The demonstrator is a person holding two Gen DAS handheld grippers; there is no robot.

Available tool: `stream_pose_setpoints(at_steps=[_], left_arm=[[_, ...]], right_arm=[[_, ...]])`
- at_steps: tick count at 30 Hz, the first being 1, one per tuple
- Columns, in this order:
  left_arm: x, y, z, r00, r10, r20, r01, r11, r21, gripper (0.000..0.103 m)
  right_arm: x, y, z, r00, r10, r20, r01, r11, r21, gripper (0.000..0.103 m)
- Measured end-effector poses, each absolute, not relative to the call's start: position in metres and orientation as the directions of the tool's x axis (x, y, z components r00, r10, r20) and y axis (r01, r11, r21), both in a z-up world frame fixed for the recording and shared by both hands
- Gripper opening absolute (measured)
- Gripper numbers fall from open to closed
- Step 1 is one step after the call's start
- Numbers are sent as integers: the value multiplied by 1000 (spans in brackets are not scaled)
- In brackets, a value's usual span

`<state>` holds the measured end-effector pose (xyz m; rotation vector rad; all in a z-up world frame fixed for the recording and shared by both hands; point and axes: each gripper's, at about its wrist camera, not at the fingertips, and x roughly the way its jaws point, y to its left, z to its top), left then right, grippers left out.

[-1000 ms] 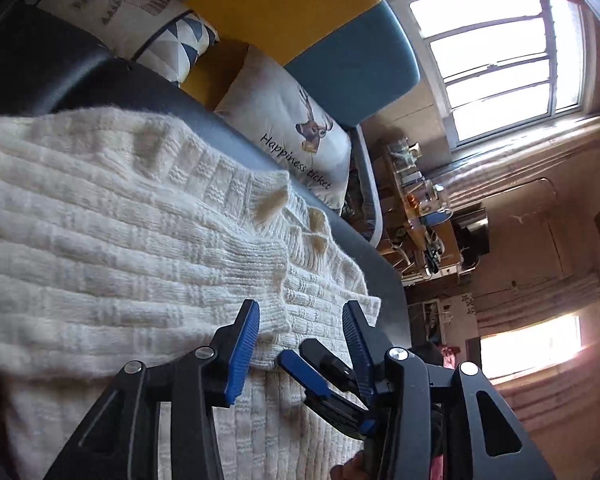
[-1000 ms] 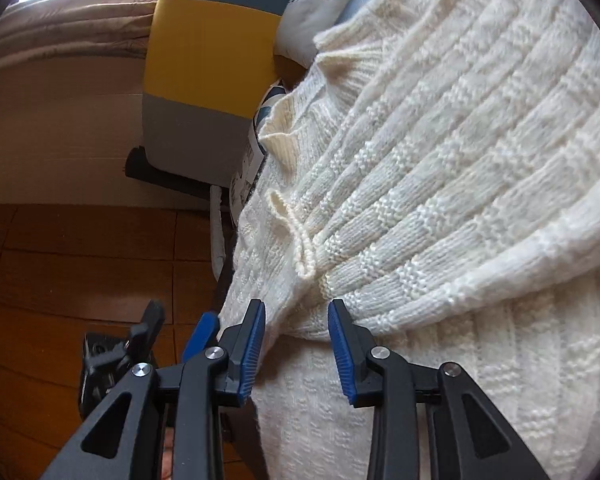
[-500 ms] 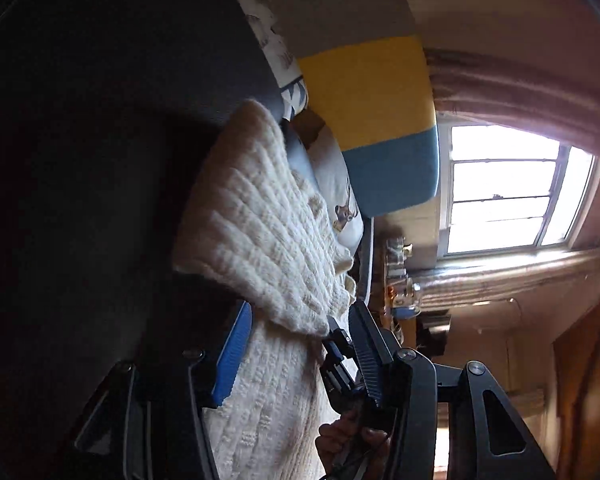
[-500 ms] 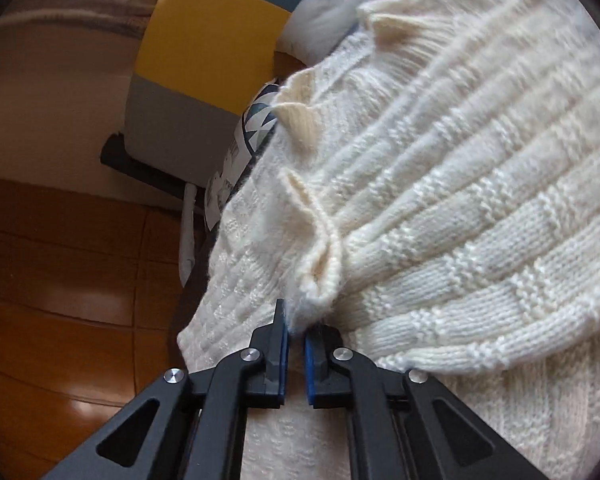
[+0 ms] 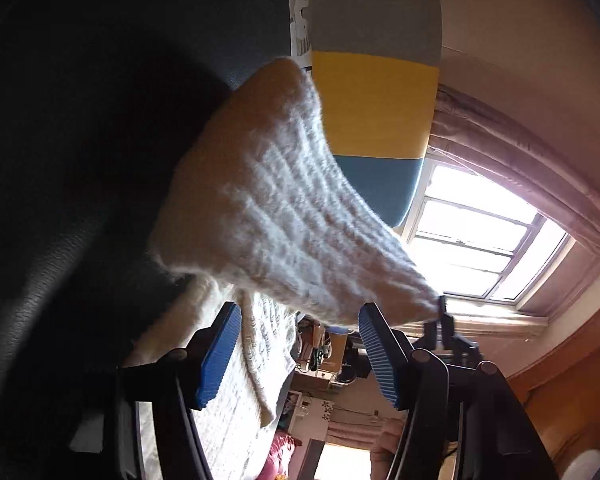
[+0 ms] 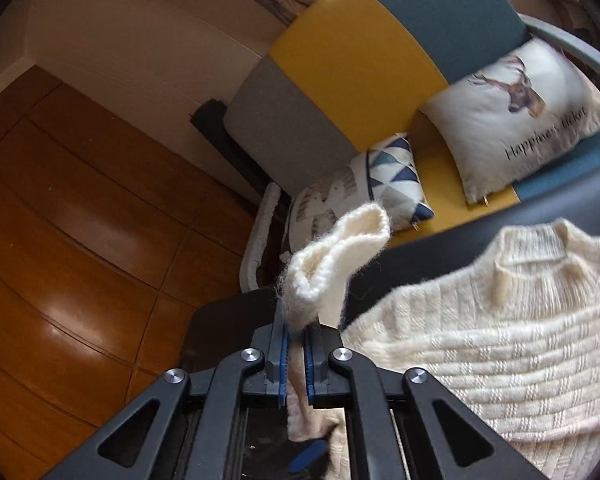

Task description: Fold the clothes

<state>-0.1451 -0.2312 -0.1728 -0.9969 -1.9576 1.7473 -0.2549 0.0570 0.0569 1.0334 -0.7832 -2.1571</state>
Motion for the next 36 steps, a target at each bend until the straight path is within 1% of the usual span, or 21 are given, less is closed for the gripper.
stream_pose_setpoints(at_steps=[5,8,11,15,17,19,22,23,26,27,28,29,30,32,36], left_arm=[[-164,-235,-170,-733,643,-223,287,-5,-958,62],[-175,-237,-168,-737,624,-261,299,-46,-953,61],[-181,-237,-165,-743,600,-296,304,-92,-948,61],[-183,-230,-163,-744,586,-321,287,-154,-945,59],[-184,-224,-164,-735,591,-333,280,-183,-942,52],[-185,-219,-167,-723,598,-346,286,-197,-938,48],[-187,-212,-174,-701,610,-369,314,-201,-928,48],[-186,-211,-176,-698,610,-376,325,-198,-925,50],[-190,-207,-174,-700,586,-408,343,-225,-912,51],[-192,-206,-171,-702,575,-420,344,-243,-907,49],[-191,-207,-166,-715,554,-426,339,-259,-904,41],[-190,-209,-161,-729,531,-432,334,-275,-902,19],[-188,-211,-156,-743,508,-436,329,-292,-898,14],[-183,-212,-147,-754,466,-463,312,-367,-877,14],[-181,-200,-151,-687,482,-544,268,-528,-806,14]], right_arm=[[-245,71,102,-553,-718,-424,331,-655,679,5],[-242,99,106,-585,-701,-409,312,-660,683,5],[-239,132,97,-619,-668,-413,270,-675,687,5],[-226,183,52,-644,-619,-450,152,-680,718,5],[-218,207,20,-644,-594,-482,81,-680,729,5],[-207,227,-17,-633,-574,-519,1,-671,741,5],[-200,254,-68,-613,-558,-559,-110,-641,760,5],[-195,260,-82,-607,-555,-569,-137,-631,763,5],[-185,270,-111,-595,-557,-579,-188,-604,774,5],[-183,272,-117,-593,-558,-580,-197,-599,777,5],[-181,273,-119,-594,-564,-573,-197,-589,784,5],[-182,273,-119,-601,-571,-560,-182,-584,791,5],[-183,272,-117,-609,-576,-546,-164,-581,797,5],[-179,273,-114,-611,-567,-553,-144,-607,781,5],[-161,286,-147,-599,-537,-594,-205,-614,762,5]])
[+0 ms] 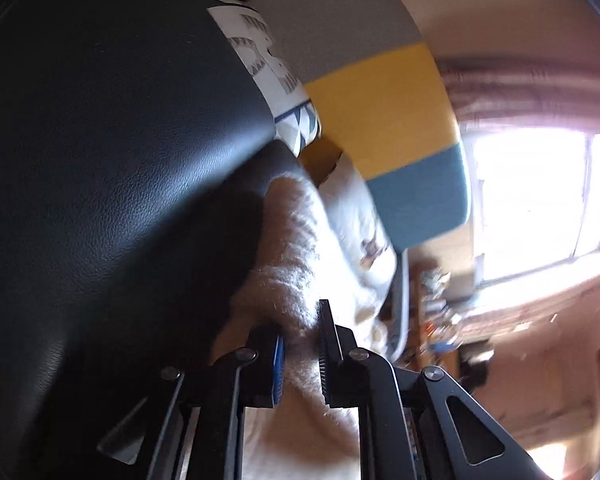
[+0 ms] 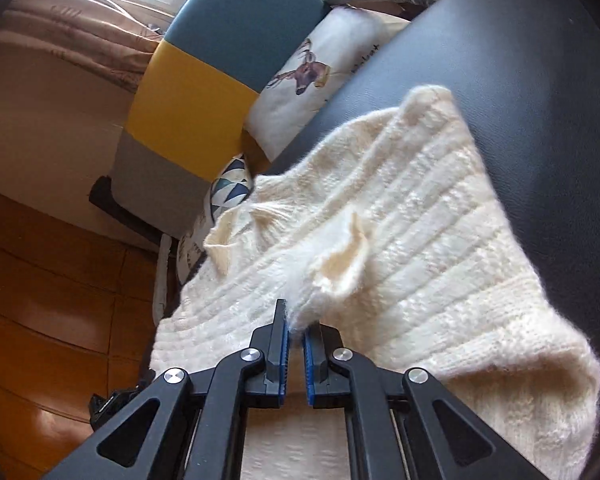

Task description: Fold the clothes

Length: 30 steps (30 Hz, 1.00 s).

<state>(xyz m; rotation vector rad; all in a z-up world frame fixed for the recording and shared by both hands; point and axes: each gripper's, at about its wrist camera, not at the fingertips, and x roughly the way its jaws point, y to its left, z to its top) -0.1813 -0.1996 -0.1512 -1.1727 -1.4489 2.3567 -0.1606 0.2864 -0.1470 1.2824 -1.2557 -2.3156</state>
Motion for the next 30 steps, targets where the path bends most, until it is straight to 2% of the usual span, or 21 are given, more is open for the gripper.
stream_pose_setpoints(at_steps=[2,5,6,10,12,17,20,22,23,25,30], left_arm=[[-183,-191,-158,-645,497,-581,256,-576,-776,14],[-181,-190,-166,-629,511,-586,258,-574,-777,14],[-180,-189,-165,-634,512,-579,251,-572,-781,14],[-177,-185,-148,-677,514,-527,177,-580,-795,14],[-179,-179,-139,-677,503,-537,153,-618,-771,14],[-182,-177,-157,-614,500,-611,246,-614,-750,16],[-160,-195,-169,-641,514,-570,295,-520,-802,26],[-148,-207,-176,-676,539,-503,312,-409,-858,31],[-143,-211,-180,-690,556,-463,319,-341,-884,41],[-134,-220,-189,-719,581,-381,328,-200,-923,51],[-141,-209,-194,-715,620,-322,333,-102,-937,53]], right_arm=[[-156,291,-166,-598,-541,-591,-227,-593,773,5],[-156,294,-171,-616,-544,-569,-228,-569,790,6],[-158,293,-169,-618,-537,-575,-222,-582,782,9],[-166,288,-139,-658,-472,-587,-161,-674,721,9],[-169,287,-116,-696,-434,-572,-121,-714,689,7],[-173,300,-139,-622,-370,-690,-234,-753,615,7],[-165,306,-156,-627,-404,-666,-242,-712,659,7],[-161,308,-159,-640,-414,-648,-244,-689,682,7],[-160,308,-160,-644,-417,-642,-246,-682,689,8],[-158,310,-161,-651,-433,-624,-249,-654,714,12],[-155,310,-157,-658,-439,-612,-240,-648,723,13]])
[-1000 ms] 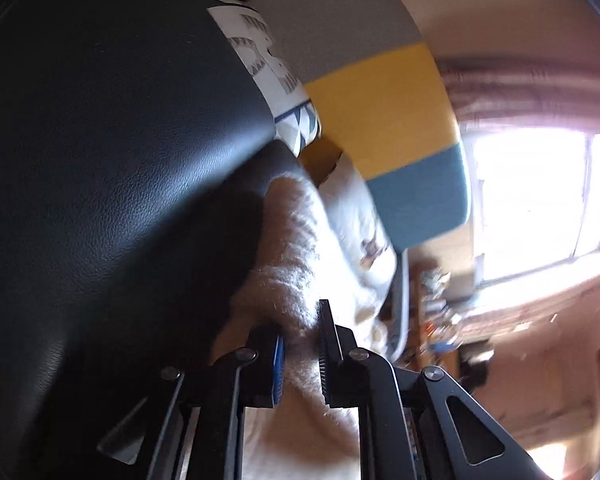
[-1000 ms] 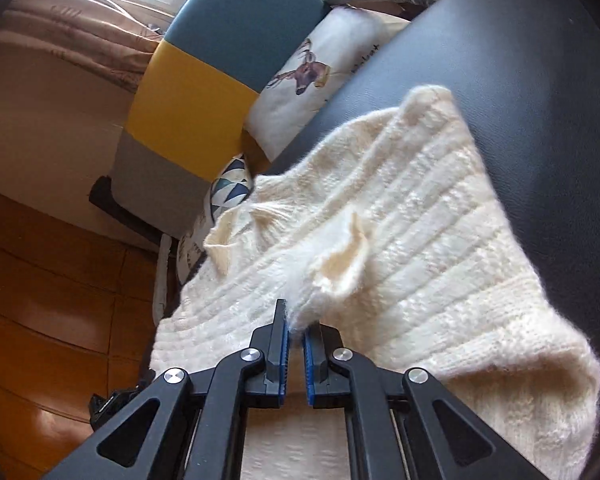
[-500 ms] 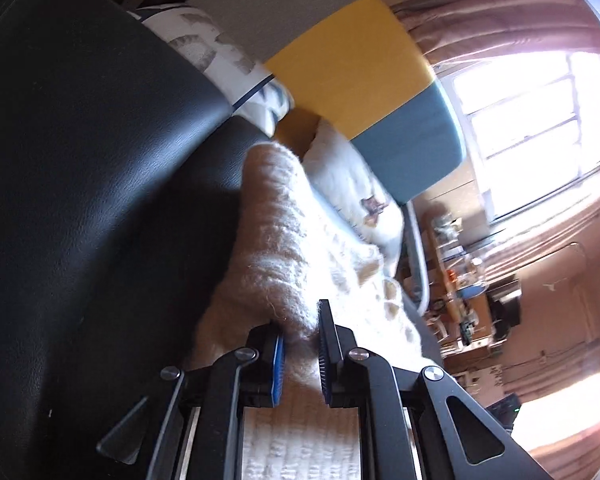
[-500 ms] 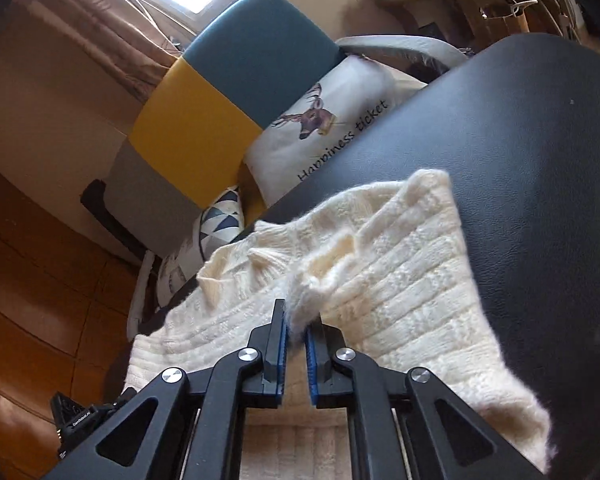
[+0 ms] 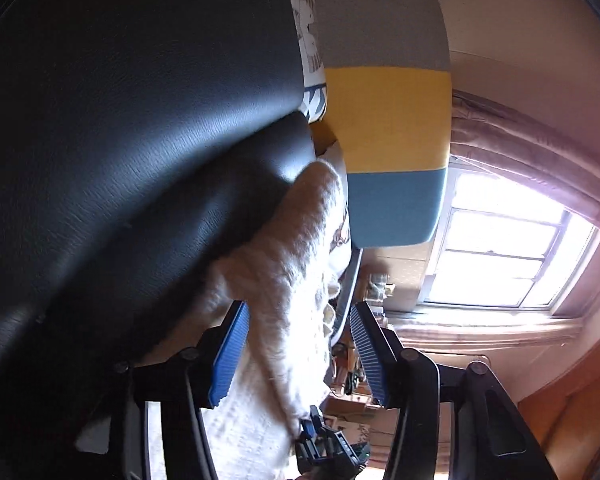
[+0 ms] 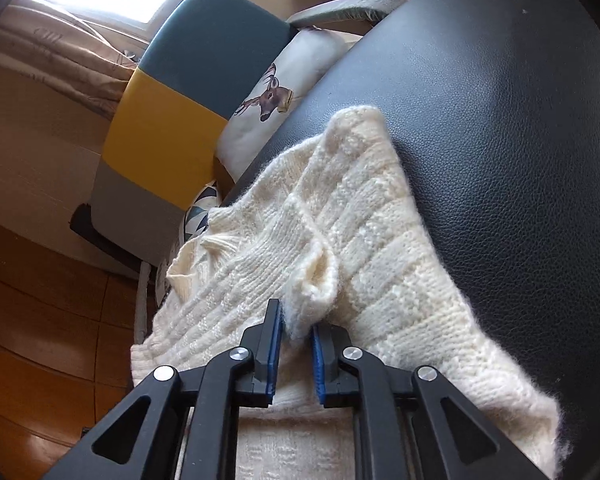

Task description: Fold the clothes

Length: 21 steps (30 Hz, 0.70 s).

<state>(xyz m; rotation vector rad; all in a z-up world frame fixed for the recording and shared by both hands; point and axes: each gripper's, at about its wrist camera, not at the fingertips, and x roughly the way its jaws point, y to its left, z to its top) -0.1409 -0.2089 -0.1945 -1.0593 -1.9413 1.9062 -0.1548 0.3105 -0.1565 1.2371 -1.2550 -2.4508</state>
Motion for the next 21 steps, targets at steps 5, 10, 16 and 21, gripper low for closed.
stream_pose_setpoints(at_steps=[5,10,16,21], left_arm=[[-154,-192,-201,-676,662,-325,374,-71,-925,57],[-158,-200,-193,-725,577,-377,374,-130,-918,48],[-136,-219,-176,-778,446,-443,339,-295,-893,13],[-122,-233,-204,-752,489,-443,371,-242,-897,13]], right_arm=[[-153,307,-152,-650,-437,-621,-224,-671,707,14],[-153,306,-146,-657,-404,-637,-214,-710,671,12],[-148,311,-152,-629,-374,-681,-221,-754,619,5],[-145,311,-144,-644,-333,-689,-226,-777,587,5]])
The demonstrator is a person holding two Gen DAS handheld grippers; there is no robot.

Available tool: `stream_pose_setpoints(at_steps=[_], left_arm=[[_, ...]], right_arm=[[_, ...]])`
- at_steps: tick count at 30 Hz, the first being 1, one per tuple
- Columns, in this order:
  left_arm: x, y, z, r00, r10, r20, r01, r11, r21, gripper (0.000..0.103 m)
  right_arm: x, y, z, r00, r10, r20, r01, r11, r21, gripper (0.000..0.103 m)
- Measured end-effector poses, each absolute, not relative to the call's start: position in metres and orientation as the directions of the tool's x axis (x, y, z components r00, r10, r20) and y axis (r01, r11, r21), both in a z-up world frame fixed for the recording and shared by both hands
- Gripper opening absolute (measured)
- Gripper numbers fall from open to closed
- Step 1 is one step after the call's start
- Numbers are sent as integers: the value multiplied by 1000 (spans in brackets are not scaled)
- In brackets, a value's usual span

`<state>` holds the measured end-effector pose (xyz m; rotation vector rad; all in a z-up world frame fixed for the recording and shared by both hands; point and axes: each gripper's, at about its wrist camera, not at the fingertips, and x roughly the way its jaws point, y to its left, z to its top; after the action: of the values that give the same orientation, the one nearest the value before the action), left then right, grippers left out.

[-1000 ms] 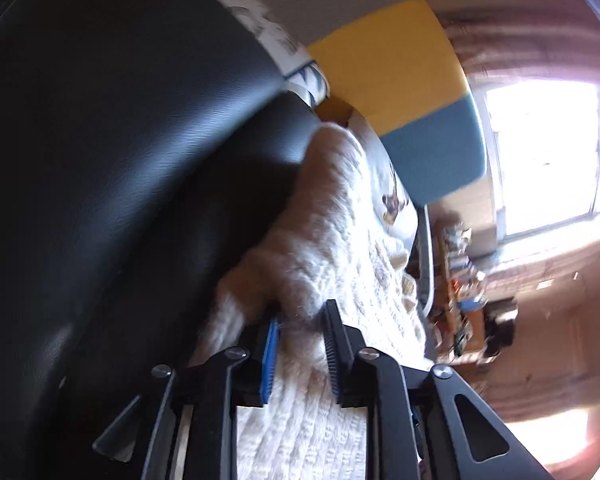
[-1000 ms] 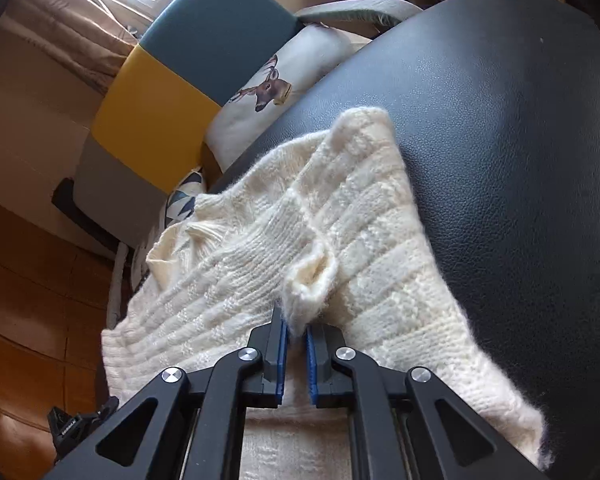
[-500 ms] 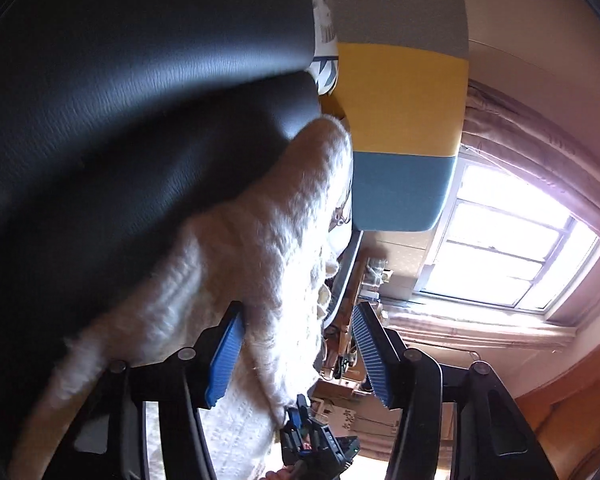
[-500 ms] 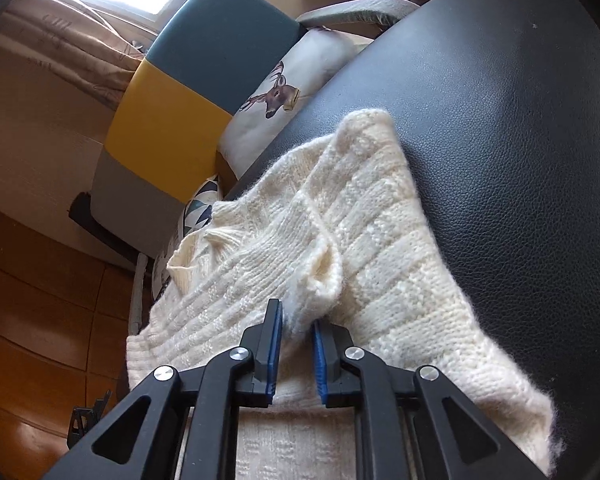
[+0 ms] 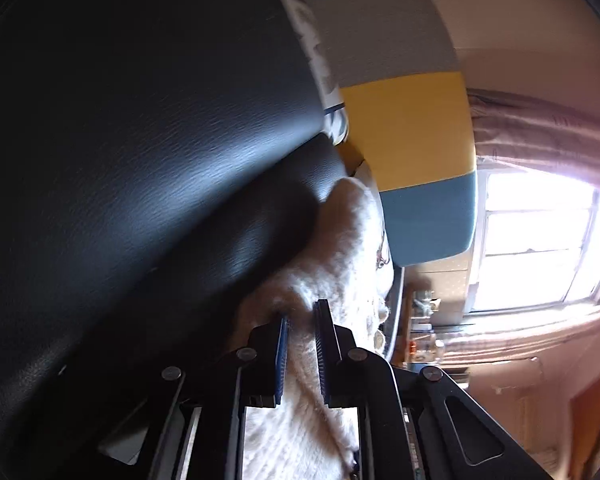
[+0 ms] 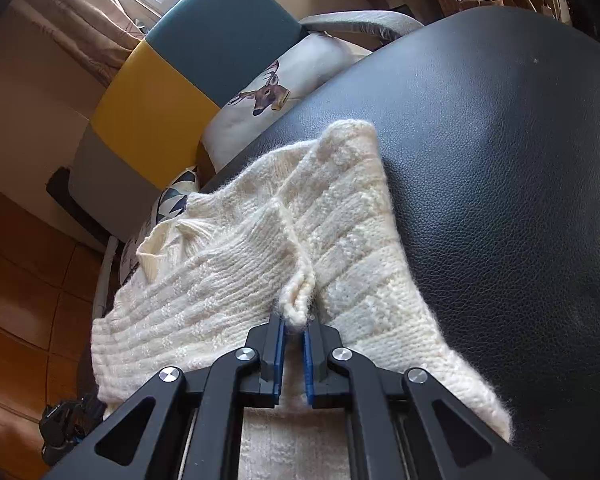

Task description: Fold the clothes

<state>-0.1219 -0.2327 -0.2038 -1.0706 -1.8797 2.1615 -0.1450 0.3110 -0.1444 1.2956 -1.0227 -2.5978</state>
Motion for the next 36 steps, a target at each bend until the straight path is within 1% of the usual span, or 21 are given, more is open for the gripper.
stream_pose_setpoints(at_steps=[1,3,4,5,7,9,10,11,13,14,17,19,22,26,27,28,29,30,32,33,36], left_arm=[[-122,-233,-204,-753,498,-429,365,-226,-903,13],[-122,-233,-203,-755,518,-402,357,-189,-915,19],[-121,-235,-198,-760,509,-403,352,-200,-915,30],[-119,-237,-192,-766,497,-407,346,-216,-913,37],[-118,-239,-179,-769,479,-424,329,-273,-904,42],[-119,-237,-167,-754,466,-463,311,-367,-877,42],[-120,-236,-163,-747,462,-478,301,-406,-863,42],[-120,-235,-159,-741,457,-492,290,-443,-848,42],[-120,-234,-159,-731,473,-492,277,-453,-847,42],[-120,-234,-160,-726,481,-490,270,-456,-848,42],[-122,-232,-159,-725,493,-482,260,-452,-853,42],[-127,-228,-155,-725,485,-489,252,-474,-844,42],[-137,-225,-150,-707,488,-512,243,-512,-824,45],[-153,-210,-149,-672,503,-543,228,-558,-798,45],[-154,-206,-146,-677,510,-531,207,-561,-802,45],[-155,-202,-143,-682,516,-519,179,-570,-802,45],[-157,-198,-138,-681,514,-522,160,-591,-791,45],[-159,-195,-136,-677,508,-532,150,-612,-776,45],[-163,-194,-134,-669,503,-546,145,-633,-761,45],[-164,-195,-134,-665,499,-555,145,-643,-752,45],[-167,-209,-135,-676,443,-589,168,-685,-709,45]], right_arm=[[-143,313,-142,-652,-320,-688,-231,-780,582,5],[-142,321,-139,-663,-302,-685,-248,-774,582,7],[-141,324,-138,-663,-298,-687,-257,-771,583,7],[-139,328,-136,-670,-292,-682,-261,-768,585,8],[-136,336,-130,-684,-280,-674,-266,-764,587,8],[-136,341,-124,-683,-276,-676,-267,-767,583,8],[-137,341,-124,-676,-315,-666,-247,-754,608,9],[-137,340,-125,-675,-358,-645,-227,-731,644,12],[-134,338,-127,-674,-408,-616,-211,-692,690,23],[-132,340,-132,-667,-426,-611,-233,-660,714,25],[-127,348,-150,-662,-485,-572,-297,-531,794,26],[-126,346,-152,-669,-487,-562,-300,-515,803,26],[-134,337,-155,-637,-486,-598,-336,-523,783,29],[-146,324,-167,-646,-520,-559,-338,-463,820,29],[-150,320,-169,-649,-530,-546,-327,-453,829,25],[-152,315,-164,-664,-512,-546,-295,-491,819,21],[-154,310,-157,-670,-479,-567,-277,-548,789,12],[-156,307,-151,-674,-442,-592,-264,-604,752,9],[-162,302,-150,-620,-338,-708,-292,-739,608,7],[-162,297,-148,-600,-293,-745,-274,-799,535,5],[-158,281,-130,-584,-151,-798,-221,-916,335,7]])
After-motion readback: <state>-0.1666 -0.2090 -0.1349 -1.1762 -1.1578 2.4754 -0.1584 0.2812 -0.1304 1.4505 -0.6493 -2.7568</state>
